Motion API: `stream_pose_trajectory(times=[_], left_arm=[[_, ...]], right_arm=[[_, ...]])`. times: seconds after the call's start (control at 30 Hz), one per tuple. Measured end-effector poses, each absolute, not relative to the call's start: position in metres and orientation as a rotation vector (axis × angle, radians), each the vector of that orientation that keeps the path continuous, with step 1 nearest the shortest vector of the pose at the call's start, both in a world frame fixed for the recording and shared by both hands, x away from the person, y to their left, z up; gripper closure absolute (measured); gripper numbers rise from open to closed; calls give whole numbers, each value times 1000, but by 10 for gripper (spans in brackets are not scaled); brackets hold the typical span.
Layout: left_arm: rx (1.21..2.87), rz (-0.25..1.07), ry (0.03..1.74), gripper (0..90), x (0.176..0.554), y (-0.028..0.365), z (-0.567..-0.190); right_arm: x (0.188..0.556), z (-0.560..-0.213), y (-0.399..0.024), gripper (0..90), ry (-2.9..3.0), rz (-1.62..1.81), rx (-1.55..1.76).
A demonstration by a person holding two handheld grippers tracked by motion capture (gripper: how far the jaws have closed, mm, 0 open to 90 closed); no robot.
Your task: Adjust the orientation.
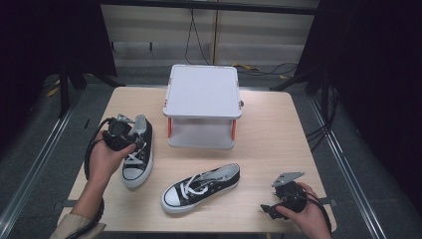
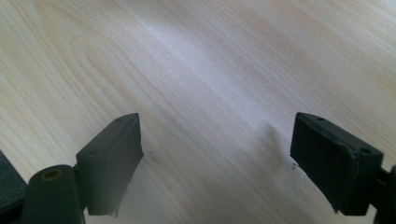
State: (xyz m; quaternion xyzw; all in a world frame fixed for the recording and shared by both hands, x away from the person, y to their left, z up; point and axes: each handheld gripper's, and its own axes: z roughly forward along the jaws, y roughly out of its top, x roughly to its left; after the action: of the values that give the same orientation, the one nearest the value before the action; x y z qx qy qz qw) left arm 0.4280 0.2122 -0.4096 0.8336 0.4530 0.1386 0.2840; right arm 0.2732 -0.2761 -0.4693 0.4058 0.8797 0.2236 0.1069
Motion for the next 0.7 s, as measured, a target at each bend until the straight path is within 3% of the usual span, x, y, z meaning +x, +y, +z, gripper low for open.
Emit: stream_pose_trajectory(times=[0.3, 0.43, 0.5, 0.7], left_arm=[[2292, 245, 1342, 584, 454, 212, -408], [2316, 152, 1387, 534, 464, 210, -405], [2366, 181, 1399, 532, 467, 209, -404], [2348, 80, 1518, 547, 476, 205, -406]], right_arm=[[273, -470, -279, 163, 2589, 661, 1207], [274, -470, -280, 164, 2583, 667, 1212], [274, -470, -280, 164, 2589, 659, 1217], [274, -470, -281, 164, 2583, 668, 1220]])
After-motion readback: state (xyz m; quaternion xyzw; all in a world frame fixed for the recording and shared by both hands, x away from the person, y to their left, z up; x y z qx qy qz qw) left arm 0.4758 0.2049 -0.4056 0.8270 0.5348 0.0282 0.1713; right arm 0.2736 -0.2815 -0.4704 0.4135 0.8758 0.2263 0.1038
